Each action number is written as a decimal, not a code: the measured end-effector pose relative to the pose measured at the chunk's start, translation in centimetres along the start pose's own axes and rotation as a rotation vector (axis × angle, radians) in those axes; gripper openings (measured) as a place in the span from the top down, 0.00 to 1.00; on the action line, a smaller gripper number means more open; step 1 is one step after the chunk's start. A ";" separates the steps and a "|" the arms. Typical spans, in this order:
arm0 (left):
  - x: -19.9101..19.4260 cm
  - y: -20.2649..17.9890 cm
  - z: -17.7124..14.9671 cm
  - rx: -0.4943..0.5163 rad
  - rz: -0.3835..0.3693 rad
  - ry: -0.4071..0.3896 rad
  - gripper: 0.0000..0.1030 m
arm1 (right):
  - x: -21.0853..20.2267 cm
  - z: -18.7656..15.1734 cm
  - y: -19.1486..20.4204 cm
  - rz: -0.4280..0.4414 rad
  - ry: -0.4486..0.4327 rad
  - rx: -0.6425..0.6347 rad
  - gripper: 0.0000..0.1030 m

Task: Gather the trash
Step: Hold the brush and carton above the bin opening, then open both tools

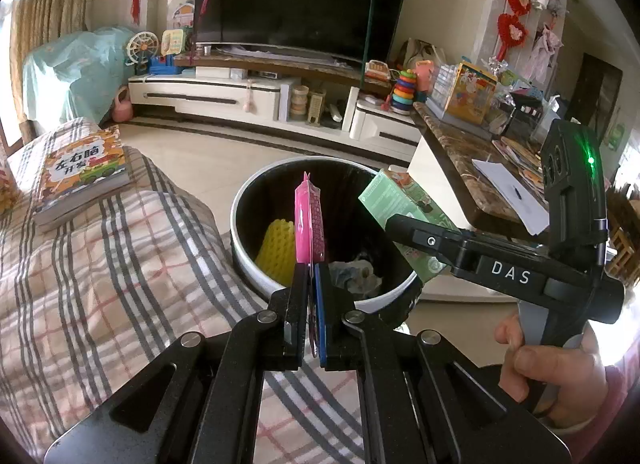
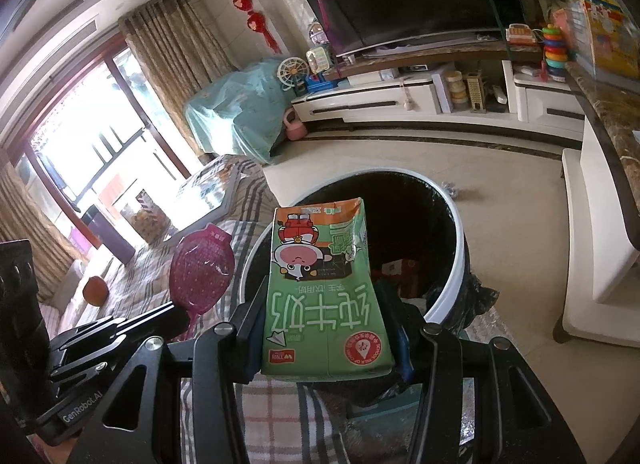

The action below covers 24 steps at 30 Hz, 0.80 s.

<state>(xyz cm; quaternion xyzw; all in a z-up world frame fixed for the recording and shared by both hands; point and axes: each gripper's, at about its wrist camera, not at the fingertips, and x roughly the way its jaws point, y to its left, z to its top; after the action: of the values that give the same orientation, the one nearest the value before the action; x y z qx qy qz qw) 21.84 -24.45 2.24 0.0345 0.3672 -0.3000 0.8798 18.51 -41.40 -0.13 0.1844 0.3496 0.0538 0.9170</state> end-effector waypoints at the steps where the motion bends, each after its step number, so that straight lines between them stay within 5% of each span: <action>1: 0.2 0.0 0.1 -0.001 -0.001 0.001 0.97 | 0.0 0.1 -0.1 -0.001 0.001 0.002 0.51; 24: 2.3 -0.4 1.4 0.015 0.003 0.017 0.97 | 1.5 1.3 -1.0 -0.006 0.019 0.021 0.51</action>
<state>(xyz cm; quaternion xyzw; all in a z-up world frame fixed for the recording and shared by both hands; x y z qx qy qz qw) 23.75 -26.37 1.81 0.0439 0.3724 -0.3012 0.8768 20.44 -42.39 -0.56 0.1925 0.3594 0.0489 0.9118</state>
